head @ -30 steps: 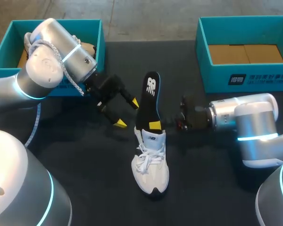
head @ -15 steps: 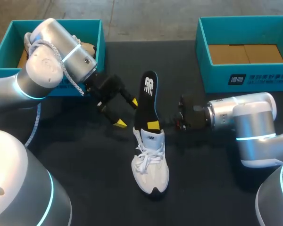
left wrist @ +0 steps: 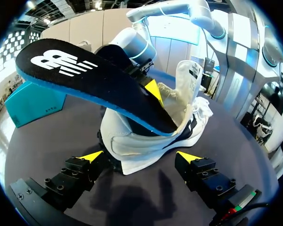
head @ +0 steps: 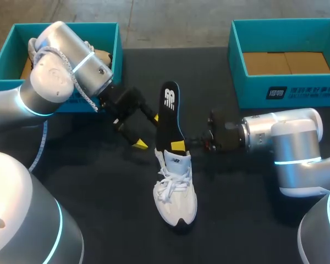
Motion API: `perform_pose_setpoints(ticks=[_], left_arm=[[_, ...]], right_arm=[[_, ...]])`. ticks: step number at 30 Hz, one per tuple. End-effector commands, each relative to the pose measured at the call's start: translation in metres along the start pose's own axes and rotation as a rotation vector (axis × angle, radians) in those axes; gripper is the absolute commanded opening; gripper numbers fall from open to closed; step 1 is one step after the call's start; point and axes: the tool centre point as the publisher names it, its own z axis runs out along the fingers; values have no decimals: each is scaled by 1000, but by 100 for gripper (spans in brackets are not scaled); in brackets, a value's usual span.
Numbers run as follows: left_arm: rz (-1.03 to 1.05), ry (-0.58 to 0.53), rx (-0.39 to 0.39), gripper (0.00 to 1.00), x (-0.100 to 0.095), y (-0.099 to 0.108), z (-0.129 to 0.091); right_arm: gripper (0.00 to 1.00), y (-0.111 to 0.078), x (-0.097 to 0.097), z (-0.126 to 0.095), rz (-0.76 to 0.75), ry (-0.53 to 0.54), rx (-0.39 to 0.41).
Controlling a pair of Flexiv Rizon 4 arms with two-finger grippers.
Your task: Take the shoe out of the shoebox, open the shoe tongue, remove and reinsert the insole, then place the shoe into the shoebox
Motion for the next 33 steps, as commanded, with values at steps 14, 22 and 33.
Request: perform_pose_setpoints(ticks=[14,22,33], left_arm=[[0,0,-2,100,0,0,0],[0,0,-2,100,0,0,0],[0,0,-2,100,0,0,0]], right_arm=[[27,10,-1,5,-22,-12,11],[33,12,-3,2,-19,-27,5],[33,18,2,2,-23,-72,36]])
